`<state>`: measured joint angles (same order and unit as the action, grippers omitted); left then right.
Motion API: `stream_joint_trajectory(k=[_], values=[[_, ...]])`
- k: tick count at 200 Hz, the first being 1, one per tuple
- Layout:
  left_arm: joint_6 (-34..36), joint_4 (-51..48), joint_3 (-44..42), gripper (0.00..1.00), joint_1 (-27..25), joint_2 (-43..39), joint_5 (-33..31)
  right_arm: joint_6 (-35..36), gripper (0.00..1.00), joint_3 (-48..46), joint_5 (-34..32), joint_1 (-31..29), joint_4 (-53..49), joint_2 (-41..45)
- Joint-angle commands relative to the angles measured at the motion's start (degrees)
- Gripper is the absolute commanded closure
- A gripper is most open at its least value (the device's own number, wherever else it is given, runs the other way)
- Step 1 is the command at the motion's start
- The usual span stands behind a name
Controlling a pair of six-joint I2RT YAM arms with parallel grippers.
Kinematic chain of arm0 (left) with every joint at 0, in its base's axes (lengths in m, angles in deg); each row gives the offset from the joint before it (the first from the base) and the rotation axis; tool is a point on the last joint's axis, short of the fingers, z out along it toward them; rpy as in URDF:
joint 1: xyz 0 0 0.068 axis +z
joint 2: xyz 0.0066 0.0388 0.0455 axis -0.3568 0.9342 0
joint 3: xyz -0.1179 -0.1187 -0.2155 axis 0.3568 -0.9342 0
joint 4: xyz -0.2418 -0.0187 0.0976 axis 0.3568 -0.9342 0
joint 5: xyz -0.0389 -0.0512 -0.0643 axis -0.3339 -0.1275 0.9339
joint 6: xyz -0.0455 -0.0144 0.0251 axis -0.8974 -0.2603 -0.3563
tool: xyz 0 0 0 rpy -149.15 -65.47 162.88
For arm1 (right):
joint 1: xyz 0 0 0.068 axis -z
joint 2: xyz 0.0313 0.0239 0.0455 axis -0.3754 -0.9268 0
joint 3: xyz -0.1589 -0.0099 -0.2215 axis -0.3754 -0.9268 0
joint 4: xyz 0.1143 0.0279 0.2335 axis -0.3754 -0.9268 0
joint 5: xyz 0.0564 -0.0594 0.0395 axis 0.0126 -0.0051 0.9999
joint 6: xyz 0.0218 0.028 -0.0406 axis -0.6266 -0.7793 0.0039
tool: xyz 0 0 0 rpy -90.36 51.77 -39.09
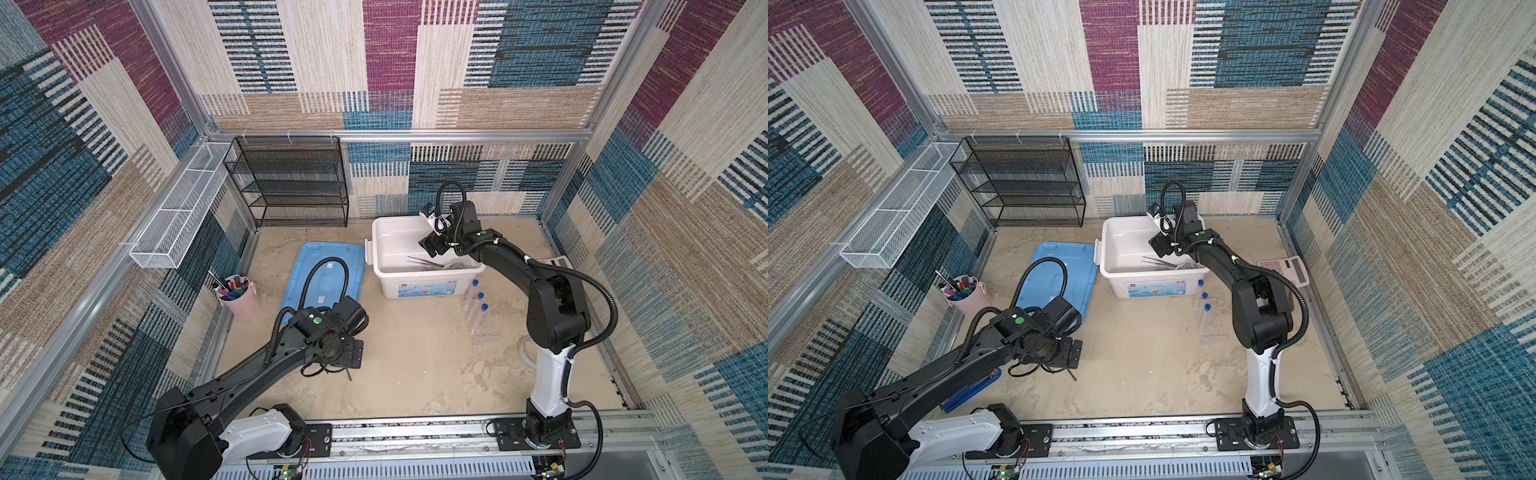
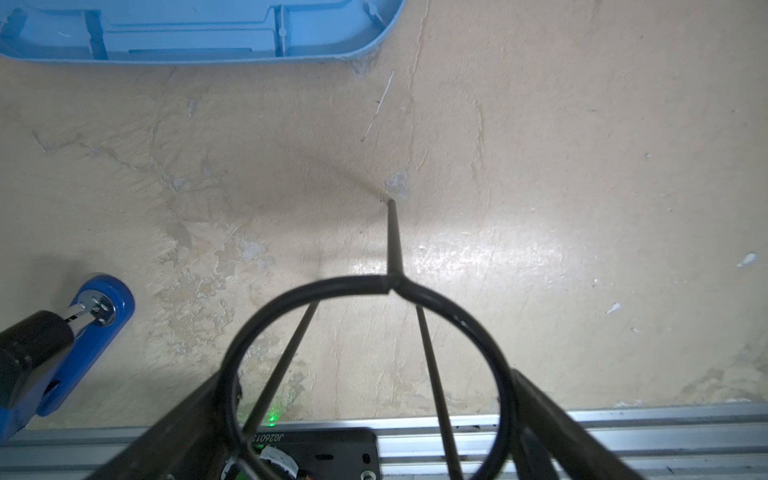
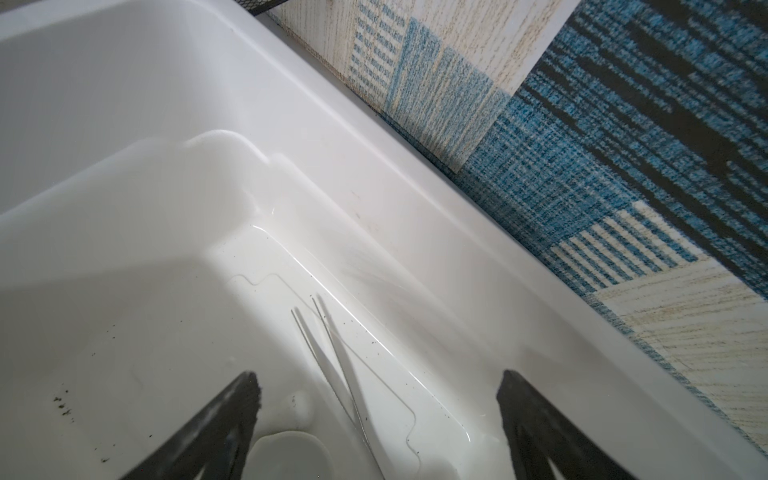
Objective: Organize the chemistry lab equipment
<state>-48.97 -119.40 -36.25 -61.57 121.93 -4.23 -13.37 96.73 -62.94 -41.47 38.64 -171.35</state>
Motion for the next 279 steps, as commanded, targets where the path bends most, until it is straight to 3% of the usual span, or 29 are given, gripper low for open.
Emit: stream_joint_trajectory(k=[1,84,279], values=[[-1.27,-0.65,0.00,0.00,-0.03,-0.12,-0.43,0.11,0.08,-0.08,-0.13,-0.08,1.94,0.57],[-2.08,-0.32,-0.37,0.17,0.00,0.21,-0.01,0.15,0.08,-0.26,-0.12,0.01,2.01,0.83],[0.76,-0.30,8.02,0.24,0.05,2.84,-2.34,-4.24,0.08,-4.25,4.44,0.68,5.23,4.85]])
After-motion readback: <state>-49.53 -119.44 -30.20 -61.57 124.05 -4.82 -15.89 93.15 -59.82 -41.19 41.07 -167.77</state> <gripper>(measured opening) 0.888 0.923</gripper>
